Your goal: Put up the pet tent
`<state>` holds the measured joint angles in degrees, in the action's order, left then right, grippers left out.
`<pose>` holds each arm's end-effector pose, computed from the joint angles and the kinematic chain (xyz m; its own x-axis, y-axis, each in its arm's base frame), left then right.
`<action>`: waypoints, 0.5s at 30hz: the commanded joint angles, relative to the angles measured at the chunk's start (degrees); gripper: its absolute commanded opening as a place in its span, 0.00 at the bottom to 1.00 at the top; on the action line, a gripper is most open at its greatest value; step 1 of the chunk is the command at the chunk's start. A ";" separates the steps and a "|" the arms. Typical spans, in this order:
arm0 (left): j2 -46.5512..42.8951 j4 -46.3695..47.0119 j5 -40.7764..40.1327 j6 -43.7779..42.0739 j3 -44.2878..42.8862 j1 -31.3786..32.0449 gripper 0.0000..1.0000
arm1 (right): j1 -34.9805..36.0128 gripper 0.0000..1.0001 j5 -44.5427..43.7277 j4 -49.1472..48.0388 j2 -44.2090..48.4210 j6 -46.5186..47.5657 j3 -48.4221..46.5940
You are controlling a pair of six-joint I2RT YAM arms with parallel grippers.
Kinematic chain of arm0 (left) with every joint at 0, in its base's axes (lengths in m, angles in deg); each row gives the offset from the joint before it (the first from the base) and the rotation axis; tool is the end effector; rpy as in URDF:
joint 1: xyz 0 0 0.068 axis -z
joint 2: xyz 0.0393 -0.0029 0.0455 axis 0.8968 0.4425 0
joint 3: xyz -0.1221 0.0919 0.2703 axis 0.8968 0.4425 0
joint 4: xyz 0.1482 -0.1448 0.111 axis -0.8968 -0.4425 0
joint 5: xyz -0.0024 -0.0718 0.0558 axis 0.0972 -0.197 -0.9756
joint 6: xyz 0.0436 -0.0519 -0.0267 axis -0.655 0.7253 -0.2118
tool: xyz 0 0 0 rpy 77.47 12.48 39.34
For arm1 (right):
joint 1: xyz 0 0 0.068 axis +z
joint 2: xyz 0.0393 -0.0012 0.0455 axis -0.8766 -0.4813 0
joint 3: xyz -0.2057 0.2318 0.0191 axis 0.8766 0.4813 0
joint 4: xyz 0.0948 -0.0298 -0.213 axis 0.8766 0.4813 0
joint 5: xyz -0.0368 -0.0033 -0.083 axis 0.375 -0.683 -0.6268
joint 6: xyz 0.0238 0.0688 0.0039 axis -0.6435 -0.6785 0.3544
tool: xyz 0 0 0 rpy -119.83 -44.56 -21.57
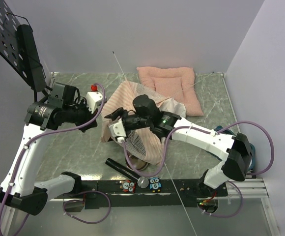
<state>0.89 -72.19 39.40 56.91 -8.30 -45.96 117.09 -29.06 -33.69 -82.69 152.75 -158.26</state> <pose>0.1323 -0.0682 0.4191 -0.4797 0.5403 -0.6914 0.7753 0.6299 -0.0456 0.1638 0.3018 0.3904 0.7945 -0.1515 -0.5880 -0.6068 -0.2340 -0.7596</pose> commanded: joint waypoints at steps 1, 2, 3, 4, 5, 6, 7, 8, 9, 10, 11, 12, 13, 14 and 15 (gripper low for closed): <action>-0.48 3.11 4.09 1.95 -2.44 0.24 0.01 | 1.98 0.68 1.80 -3.50 -0.52 -4.39 -2.95; -0.57 3.20 4.44 2.21 -2.27 0.15 0.01 | 1.98 0.67 1.36 -4.11 -1.40 -5.10 -3.30; -0.75 3.38 4.79 2.30 -2.18 0.24 0.01 | 1.98 0.65 0.66 -4.38 -2.54 -5.54 -3.92; -0.84 3.55 5.14 2.39 -2.00 0.24 0.01 | 1.98 0.64 0.30 -4.73 -3.51 -5.80 -4.36; -0.92 3.64 5.58 2.48 -1.74 0.24 0.01 | 1.98 0.62 -0.40 -5.26 -4.39 -6.07 -4.62; -1.10 3.82 5.85 2.48 -1.39 0.24 0.01 | 1.98 0.60 -1.27 -6.31 -5.18 -6.33 -4.54; -1.27 4.08 6.02 2.57 -0.95 0.24 0.01 | 1.98 0.58 -2.33 -7.71 -5.71 -6.68 -4.19; -1.54 4.34 6.11 2.74 -0.43 0.24 0.01 | 1.89 0.56 -3.03 -9.46 -6.07 -7.03 -4.01; -1.63 4.61 6.38 2.83 0.01 0.24 0.01 | 1.71 0.53 -3.30 -10.09 -6.42 -7.30 -4.01; -1.80 4.87 6.55 3.00 0.37 0.24 0.01 | 1.63 0.49 -3.48 -10.62 -6.51 -7.65 -3.92; -1.98 5.31 6.64 3.27 0.81 0.15 0.01 | 1.54 0.42 -3.30 -10.89 -6.68 -7.74 -3.84; -1.98 5.66 6.82 3.62 1.07 0.24 0.01 | 1.54 0.25 -3.22 -11.06 -6.69 -7.65 -3.75; -2.07 6.01 6.99 4.14 1.33 0.24 0.01 | 1.45 0.04 -3.30 -11.41 -6.60 -7.83 -3.40; -2.15 6.89 6.73 4.84 1.69 0.24 0.01 | 1.19 0.00 -3.39 -12.20 -6.25 -8.17 -2.87; -2.59 8.20 6.03 6.24 1.86 0.15 0.11 | 0.75 0.00 -3.39 -12.47 -5.99 -8.35 -2.52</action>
<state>-0.27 -71.01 43.03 59.25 -7.01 -45.96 118.81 -32.76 -40.88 -90.06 146.02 -160.40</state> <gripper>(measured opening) 0.022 0.045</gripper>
